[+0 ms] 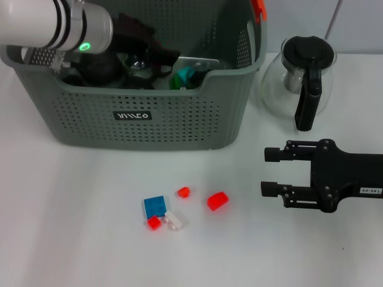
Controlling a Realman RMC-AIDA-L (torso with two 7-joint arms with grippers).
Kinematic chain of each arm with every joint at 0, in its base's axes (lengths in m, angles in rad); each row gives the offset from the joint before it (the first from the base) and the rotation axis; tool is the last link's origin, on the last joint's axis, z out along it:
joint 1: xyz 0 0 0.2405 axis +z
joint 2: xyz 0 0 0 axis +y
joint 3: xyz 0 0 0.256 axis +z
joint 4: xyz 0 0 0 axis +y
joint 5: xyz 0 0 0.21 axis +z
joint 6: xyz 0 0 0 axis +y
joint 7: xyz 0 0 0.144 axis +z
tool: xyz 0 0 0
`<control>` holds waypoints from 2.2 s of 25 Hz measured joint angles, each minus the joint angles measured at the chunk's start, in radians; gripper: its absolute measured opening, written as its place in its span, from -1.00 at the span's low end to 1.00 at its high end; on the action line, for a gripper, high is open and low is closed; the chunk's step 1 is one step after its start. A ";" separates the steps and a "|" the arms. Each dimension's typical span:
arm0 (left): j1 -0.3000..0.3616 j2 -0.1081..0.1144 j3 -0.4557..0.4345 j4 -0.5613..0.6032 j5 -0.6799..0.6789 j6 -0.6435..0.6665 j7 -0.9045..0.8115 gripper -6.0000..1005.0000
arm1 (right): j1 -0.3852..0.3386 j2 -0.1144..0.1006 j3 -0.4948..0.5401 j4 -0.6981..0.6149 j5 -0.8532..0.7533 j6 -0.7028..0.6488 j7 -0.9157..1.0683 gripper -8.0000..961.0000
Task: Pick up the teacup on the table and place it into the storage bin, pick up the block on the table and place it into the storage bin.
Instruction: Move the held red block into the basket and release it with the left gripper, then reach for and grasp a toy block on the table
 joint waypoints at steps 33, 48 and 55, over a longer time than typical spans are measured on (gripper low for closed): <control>0.447 -0.018 -0.149 -0.126 -0.275 0.655 0.589 0.69 | 0.004 0.003 0.000 0.004 -0.007 0.023 0.007 0.44; 0.423 -0.022 0.062 0.015 -0.285 0.389 0.664 0.68 | -0.002 0.003 0.000 0.012 -0.008 0.026 0.007 0.44; 0.423 -0.021 0.137 0.035 -0.289 0.272 0.668 0.68 | -0.004 0.003 0.000 0.012 -0.008 0.036 0.007 0.43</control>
